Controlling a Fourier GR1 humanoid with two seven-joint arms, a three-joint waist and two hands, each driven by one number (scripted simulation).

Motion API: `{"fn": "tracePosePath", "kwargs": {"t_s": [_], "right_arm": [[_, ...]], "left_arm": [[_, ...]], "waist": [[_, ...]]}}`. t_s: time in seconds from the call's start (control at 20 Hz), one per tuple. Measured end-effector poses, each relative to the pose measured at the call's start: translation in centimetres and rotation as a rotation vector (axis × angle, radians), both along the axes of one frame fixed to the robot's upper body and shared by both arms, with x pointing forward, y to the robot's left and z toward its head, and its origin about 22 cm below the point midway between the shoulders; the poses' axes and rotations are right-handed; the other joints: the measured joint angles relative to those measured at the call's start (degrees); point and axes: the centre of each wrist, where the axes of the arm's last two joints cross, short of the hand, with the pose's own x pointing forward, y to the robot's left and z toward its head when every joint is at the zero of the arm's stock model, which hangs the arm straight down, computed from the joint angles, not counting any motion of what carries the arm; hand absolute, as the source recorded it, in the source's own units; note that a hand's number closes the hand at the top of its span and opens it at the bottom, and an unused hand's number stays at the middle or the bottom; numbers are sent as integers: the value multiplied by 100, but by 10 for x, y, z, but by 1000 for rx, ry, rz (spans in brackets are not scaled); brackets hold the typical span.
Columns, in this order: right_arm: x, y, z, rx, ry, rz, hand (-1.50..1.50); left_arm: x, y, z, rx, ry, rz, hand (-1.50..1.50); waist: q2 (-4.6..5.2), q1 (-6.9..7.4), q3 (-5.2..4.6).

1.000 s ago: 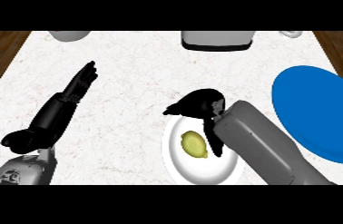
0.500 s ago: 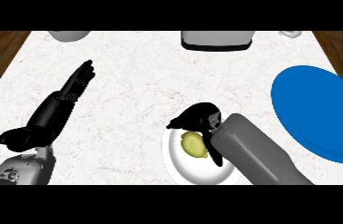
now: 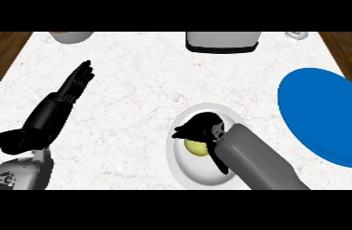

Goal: Pick the lemon from the plate and place it in the plate

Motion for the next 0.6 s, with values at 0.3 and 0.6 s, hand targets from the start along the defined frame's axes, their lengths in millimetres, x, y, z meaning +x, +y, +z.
{"fn": "tracePosePath", "kwargs": {"t_s": [0.3, 0.6], "right_arm": [[-7, -1, -7, 67, -80, 97, 150], [31, -54, -3, 44, -183, -299, 150]], "left_arm": [[0, -8, -3, -4, 1, 0, 0], [0, -5, -2, 3, -4, 26, 0]], "waist": [[-42, 10, 2], [-19, -204, 24]]}}
